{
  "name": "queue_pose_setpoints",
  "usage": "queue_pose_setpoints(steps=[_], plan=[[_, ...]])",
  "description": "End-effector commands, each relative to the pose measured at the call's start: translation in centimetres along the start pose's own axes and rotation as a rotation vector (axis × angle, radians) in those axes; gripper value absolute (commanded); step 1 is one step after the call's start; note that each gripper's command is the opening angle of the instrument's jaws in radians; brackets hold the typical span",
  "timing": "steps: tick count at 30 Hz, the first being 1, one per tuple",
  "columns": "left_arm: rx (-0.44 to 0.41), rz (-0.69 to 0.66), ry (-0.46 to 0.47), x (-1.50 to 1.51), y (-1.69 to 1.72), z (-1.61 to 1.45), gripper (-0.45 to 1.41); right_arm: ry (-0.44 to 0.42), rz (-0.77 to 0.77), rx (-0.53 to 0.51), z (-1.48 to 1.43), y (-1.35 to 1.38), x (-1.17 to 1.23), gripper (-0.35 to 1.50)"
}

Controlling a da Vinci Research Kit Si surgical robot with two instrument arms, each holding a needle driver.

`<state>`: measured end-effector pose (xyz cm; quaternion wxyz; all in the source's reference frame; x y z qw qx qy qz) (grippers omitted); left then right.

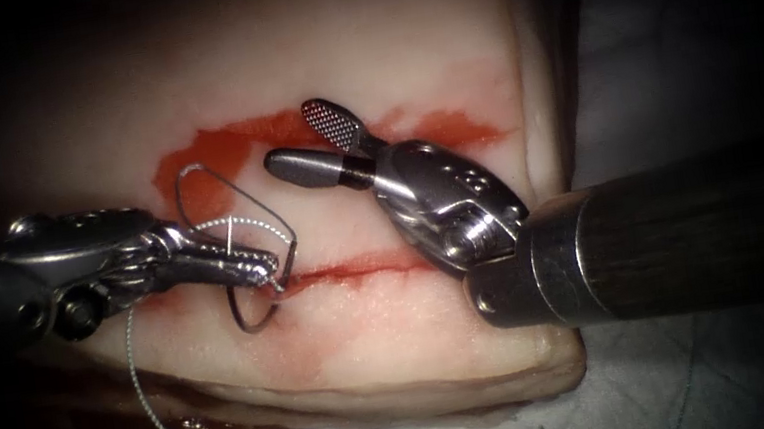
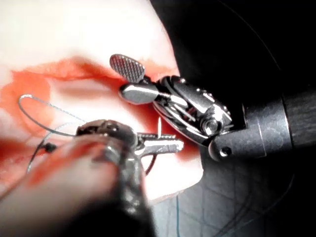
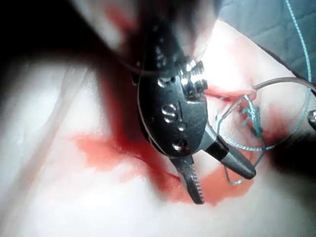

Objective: Wound Closure

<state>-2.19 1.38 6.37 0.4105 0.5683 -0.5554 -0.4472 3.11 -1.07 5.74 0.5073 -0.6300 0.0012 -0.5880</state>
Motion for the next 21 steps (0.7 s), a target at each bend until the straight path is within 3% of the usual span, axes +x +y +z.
queue_pose_setpoints(steps=[1, 3, 7, 11, 18, 21], plan=[[0.001, -0.072, -0.027, -0.05, 0.00, 0.03, -0.45, 0.000, 0.001, -0.010, 0.09, 0.03, 0.07, 1.43], [0.000, -0.122, -0.050, -0.08, -0.06, 0.02, -0.45, 0.001, 0.000, -0.012, 0.09, 0.04, 0.07, 1.43], [-0.027, -0.436, -0.174, -0.31, -0.42, -0.19, -0.45, 0.003, 0.000, -0.018, 0.10, 0.06, 0.08, 1.43], [-0.006, -0.552, -0.245, -0.47, -0.64, -0.38, -0.45, 0.003, 0.000, -0.017, 0.10, 0.07, 0.08, 1.40], [0.068, -0.609, -0.329, -0.80, -1.25, -0.76, -0.45, 0.001, 0.000, -0.014, 0.13, 0.12, 0.10, 1.35], [0.106, -0.549, -0.358, -0.96, -1.68, -0.94, -0.45, 0.001, -0.001, -0.012, 0.14, 0.15, 0.10, 1.31]])
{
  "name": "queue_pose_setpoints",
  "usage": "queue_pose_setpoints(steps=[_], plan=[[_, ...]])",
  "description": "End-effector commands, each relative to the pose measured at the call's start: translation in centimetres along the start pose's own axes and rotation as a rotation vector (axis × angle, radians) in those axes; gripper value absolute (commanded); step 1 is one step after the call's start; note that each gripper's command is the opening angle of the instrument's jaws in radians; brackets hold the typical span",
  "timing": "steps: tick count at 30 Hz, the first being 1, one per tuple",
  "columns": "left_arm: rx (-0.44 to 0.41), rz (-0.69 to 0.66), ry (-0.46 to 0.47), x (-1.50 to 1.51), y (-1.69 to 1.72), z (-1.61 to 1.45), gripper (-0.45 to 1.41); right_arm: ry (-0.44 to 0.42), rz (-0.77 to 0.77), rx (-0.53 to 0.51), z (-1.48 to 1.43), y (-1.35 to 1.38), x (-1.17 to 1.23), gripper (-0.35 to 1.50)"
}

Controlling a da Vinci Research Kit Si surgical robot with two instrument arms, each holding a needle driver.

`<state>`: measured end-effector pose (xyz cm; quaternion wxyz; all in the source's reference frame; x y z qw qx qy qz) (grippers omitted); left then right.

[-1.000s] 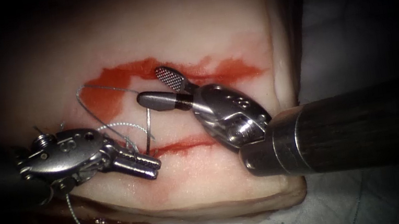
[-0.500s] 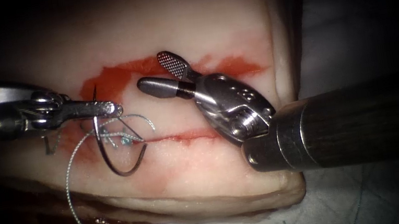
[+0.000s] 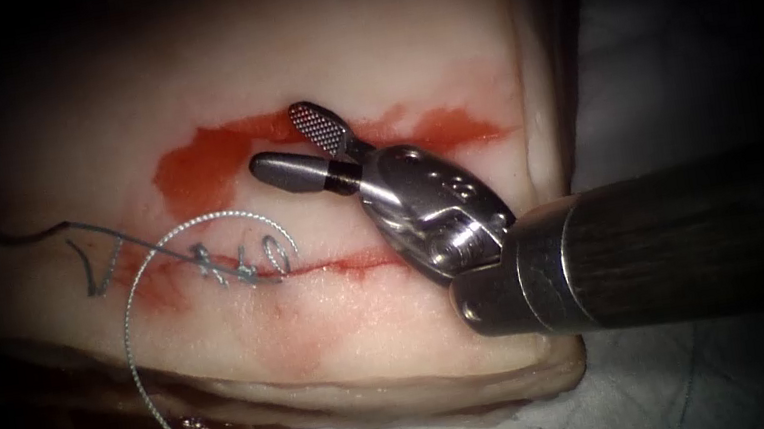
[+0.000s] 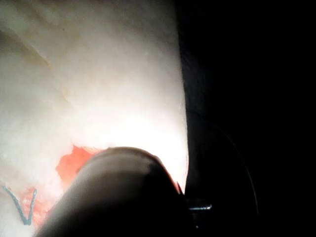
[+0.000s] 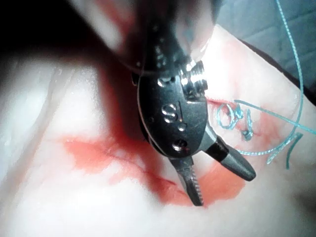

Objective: Wound Closure

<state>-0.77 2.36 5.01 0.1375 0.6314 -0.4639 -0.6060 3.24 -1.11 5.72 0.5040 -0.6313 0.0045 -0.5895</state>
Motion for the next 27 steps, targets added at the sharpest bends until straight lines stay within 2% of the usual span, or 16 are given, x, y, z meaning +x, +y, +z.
queue_pose_setpoints(steps=[1, 2, 3, 4, 8, 12, 17, 22, 23, 27], plan=[[0.019, 0.033, -0.001, -0.02, -0.11, 0.02, -0.45, -0.003, 0.001, -0.002, 0.08, 0.03, 0.05, 1.30], [0.035, 0.054, 0.000, 0.00, -0.22, 0.00, -0.45, -0.003, 0.001, -0.002, 0.09, 0.03, 0.05, 1.28], [0.088, 0.126, -0.006, 0.05, -0.56, -0.05, -0.45, -0.004, 0.001, 0.001, 0.11, 0.05, 0.06, 1.20], [0.088, 0.126, -0.006, 0.05, -0.56, -0.05, -0.45, -0.004, 0.001, 0.001, 0.11, 0.05, 0.06, 1.20], [0.156, 0.216, -0.011, 0.13, -0.95, -0.12, -0.45, -0.005, 0.000, 0.003, 0.14, 0.08, 0.08, 1.20], [0.179, 0.279, -0.015, 0.24, -1.33, -0.19, -0.45, 0.001, -0.002, -0.020, 0.16, 0.11, 0.11, 1.21], [0.196, 0.312, -0.017, 0.31, -1.48, -0.20, -0.45, 0.009, -0.004, -0.053, 0.16, 0.12, 0.14, 1.25], [0.233, 0.373, -0.021, 0.36, -1.61, -0.20, -0.45, 0.009, -0.006, -0.057, 0.13, 0.12, 0.16, 1.18], [0.236, 0.413, -0.034, 0.40, -1.77, -0.26, -0.45, 0.012, -0.006, -0.065, 0.11, 0.11, 0.15, 1.13], [0.239, 0.472, -0.054, 0.44, -1.94, -0.32, -0.45, 0.017, -0.006, -0.081, 0.11, 0.10, 0.15, 1.06]])
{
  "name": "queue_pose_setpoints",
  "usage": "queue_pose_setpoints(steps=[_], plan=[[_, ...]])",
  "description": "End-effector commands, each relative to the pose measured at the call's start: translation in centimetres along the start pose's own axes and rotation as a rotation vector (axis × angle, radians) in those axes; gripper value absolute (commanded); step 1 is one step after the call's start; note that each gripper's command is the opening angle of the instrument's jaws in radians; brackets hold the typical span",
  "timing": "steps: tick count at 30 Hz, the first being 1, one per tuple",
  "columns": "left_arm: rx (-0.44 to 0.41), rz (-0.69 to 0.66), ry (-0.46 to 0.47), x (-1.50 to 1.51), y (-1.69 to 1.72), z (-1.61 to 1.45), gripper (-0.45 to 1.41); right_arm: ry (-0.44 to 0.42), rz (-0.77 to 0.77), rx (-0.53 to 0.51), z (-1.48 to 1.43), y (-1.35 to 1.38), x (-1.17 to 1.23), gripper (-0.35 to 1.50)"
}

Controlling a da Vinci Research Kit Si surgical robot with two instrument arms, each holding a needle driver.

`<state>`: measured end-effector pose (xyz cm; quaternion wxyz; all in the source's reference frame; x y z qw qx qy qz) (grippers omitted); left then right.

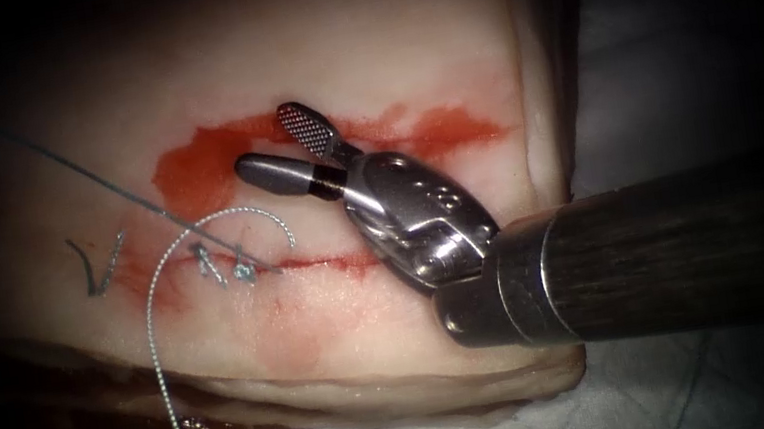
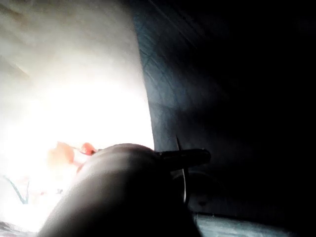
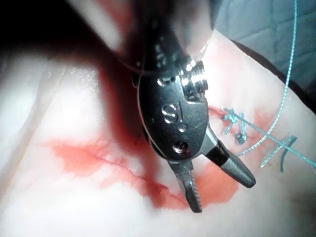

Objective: Wound Closure

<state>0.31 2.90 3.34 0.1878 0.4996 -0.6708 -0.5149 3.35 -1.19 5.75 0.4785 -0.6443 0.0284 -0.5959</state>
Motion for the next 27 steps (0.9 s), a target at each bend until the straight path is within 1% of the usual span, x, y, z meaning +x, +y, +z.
queue_pose_setpoints(steps=[1, 2, 4, 5, 6, 9, 11, 12, 13, 14, 16, 17, 18, 21, 22, 25, 26, 27], plan=[[0.001, 0.007, 0.001, -0.02, 0.04, 0.04, -0.45, 0.000, 0.001, -0.008, 0.08, 0.02, 0.05, 1.06], [0.001, 0.006, 0.002, -0.03, 0.02, 0.04, -0.45, 0.001, 0.000, -0.012, 0.07, 0.01, 0.05, 1.05], [-0.005, 0.006, -0.047, -0.07, 0.03, 0.04, -0.45, 0.001, 0.000, -0.013, 0.07, 0.01, 0.06, 1.05], [-0.113, 0.025, -0.103, -0.14, 0.10, 0.00, -0.45, 0.001, 0.000, -0.014, 0.06, 0.00, 0.06, 1.05], [-0.146, 0.038, -0.119, -0.16, 0.14, -0.02, -0.45, 0.001, 0.000, -0.014, 0.06, -0.01, 0.06, 1.05], [-0.209, 0.089, -0.123, -0.20, 0.35, -0.12, -0.45, 0.001, 0.000, -0.016, 0.04, -0.02, 0.05, 1.05], [-0.250, 0.104, -0.130, -0.15, 0.54, -0.18, -0.45, 0.002, 0.000, -0.017, 0.03, -0.02, 0.05, 1.05], [-0.290, 0.083, -0.112, -0.07, 0.74, -0.19, -0.45, 0.002, 0.000, -0.017, 0.02, -0.03, 0.04, 1.05], [-0.312, 0.077, -0.096, -0.01, 0.85, -0.19, -0.45, 0.002, 0.000, -0.017, 0.02, -0.04, 0.04, 1.05], [-0.349, 0.067, -0.052, 0.13, 1.10, -0.15, -0.45, 0.002, 0.001, -0.018, 0.02, -0.04, 0.04, 1.05], [-0.368, 0.051, -0.018, 0.28, 1.33, -0.10, -0.45, 0.003, 0.001, -0.019, 0.00, -0.05, 0.03, 1.05], [-0.368, 0.051, -0.018, 0.28, 1.33, -0.10, -0.45, 0.003, 0.001, -0.019, 0.00, -0.05, 0.03, 1.05], [-0.366, 0.036, 0.006, 0.41, 1.50, -0.05, -0.45, 0.004, 0.002, -0.021, -0.01, -0.06, 0.01, 1.05], [-0.350, 0.008, 0.046, 0.61, 1.72, 0.05, -0.45, 0.004, 0.003, -0.022, -0.03, -0.07, 0.00, 1.01], [-0.346, 0.001, 0.054, 0.65, 1.74, 0.08, -0.45, 0.004, 0.003, -0.022, -0.03, -0.07, 0.00, 0.98], [-0.337, -0.009, 0.068, 0.70, 1.76, 0.11, -0.45, 0.004, 0.003, -0.022, -0.03, -0.08, 0.01, 0.96], [-0.333, -0.030, 0.070, 0.74, 1.75, 0.14, -0.45, 0.006, 0.002, -0.028, -0.02, -0.08, 0.01, 0.88], [-0.333, -0.030, 0.070, 0.74, 1.75, 0.14, -0.45, 0.006, 0.002, -0.028, -0.02, -0.08, 0.01, 0.88]])
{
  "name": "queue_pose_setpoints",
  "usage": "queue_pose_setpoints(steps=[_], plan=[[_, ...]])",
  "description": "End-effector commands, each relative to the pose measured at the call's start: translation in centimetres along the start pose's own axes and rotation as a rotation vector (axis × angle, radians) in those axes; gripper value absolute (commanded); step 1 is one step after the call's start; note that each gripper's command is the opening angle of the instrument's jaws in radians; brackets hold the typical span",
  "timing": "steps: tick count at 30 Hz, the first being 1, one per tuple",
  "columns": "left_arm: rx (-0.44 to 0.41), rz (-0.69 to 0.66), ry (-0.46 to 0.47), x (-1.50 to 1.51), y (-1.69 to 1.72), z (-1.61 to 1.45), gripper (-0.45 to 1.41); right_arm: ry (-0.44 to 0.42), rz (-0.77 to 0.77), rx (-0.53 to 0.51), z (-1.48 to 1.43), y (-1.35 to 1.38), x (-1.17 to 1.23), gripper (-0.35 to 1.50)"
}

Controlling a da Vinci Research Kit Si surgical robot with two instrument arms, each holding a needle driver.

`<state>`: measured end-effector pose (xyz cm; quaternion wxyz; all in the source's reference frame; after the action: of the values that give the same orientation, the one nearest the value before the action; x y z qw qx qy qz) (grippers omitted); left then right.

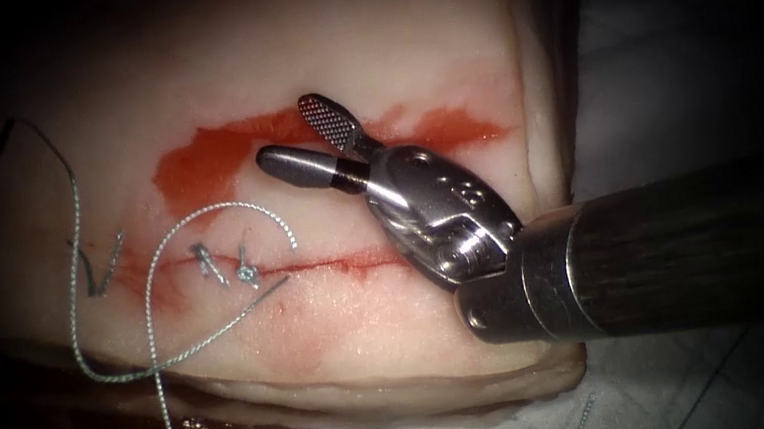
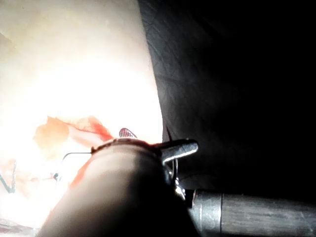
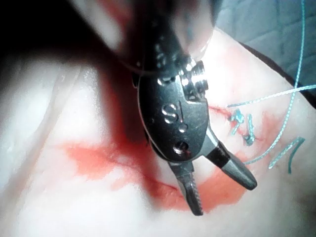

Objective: Wound Closure

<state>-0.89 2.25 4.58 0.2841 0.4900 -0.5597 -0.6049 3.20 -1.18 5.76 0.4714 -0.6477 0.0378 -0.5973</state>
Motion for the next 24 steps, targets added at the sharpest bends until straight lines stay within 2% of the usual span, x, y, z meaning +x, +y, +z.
queue_pose_setpoints(steps=[1, 3, 4, 5, 6, 7, 8, 10, 11, 13, 16, 17, 21, 24], plan=[[0.004, -0.004, -0.001, 0.00, 0.04, 0.06, -0.45, 0.002, -0.018, -0.018, 0.09, 0.02, 0.07, 0.83], [0.009, -0.017, 0.008, 0.02, 0.04, 0.08, -0.45, 0.011, -0.061, -0.057, 0.11, 0.02, 0.08, 0.71], [0.012, -0.020, 0.013, 0.02, 0.05, 0.09, -0.45, 0.045, -0.093, -0.118, 0.16, 0.03, 0.10, 0.32], [0.013, -0.032, 0.014, 0.02, 0.05, 0.10, -0.45, 0.075, -0.102, -0.160, 0.19, 0.03, 0.10, 0.12], [0.013, -0.032, 0.014, 0.02, 0.05, 0.10, -0.45, 0.075, -0.102, -0.160, 0.19, 0.03, 0.10, 0.12], [0.015, -0.034, 0.017, 0.03, 0.05, 0.11, -0.45, 0.135, -0.158, -0.239, 0.24, 0.02, 0.12, -0.31], [0.015, -0.034, 0.017, 0.03, 0.05, 0.11, -0.45, 0.135, -0.158, -0.239, 0.24, 0.02, 0.12, -0.31], [0.016, -0.034, 0.018, 0.03, 0.05, 0.11, -0.45, 0.165, -0.212, -0.297, 0.26, 0.01, 0.13, -0.35], [0.018, -0.034, 0.021, 0.02, 0.06, 0.13, -0.45, 0.192, -0.254, -0.359, 0.27, 0.01, 0.15, -0.35], [0.021, -0.036, 0.033, 0.01, 0.07, 0.14, -0.45, 0.226, -0.337, -0.399, 0.29, 0.02, 0.17, -0.35], [0.036, -0.043, 0.038, -0.02, 0.07, 0.16, -0.45, 0.309, -0.459, -0.522, 0.36, 0.11, 0.26, -0.35], [0.057, -0.036, 0.035, -0.06, 0.06, 0.18, -0.45, 0.338, -0.488, -0.616, 0.39, 0.20, 0.35, -0.35], [0.129, -0.014, 0.013, -0.18, 0.01, 0.21, -0.45, 0.366, -0.504, -0.725, 0.44, 0.39, 0.48, -0.35], [0.139, -0.008, 0.010, -0.23, -0.02, 0.22, -0.45, 0.370, -0.505, -0.760, 0.46, 0.47, 0.52, -0.35]])
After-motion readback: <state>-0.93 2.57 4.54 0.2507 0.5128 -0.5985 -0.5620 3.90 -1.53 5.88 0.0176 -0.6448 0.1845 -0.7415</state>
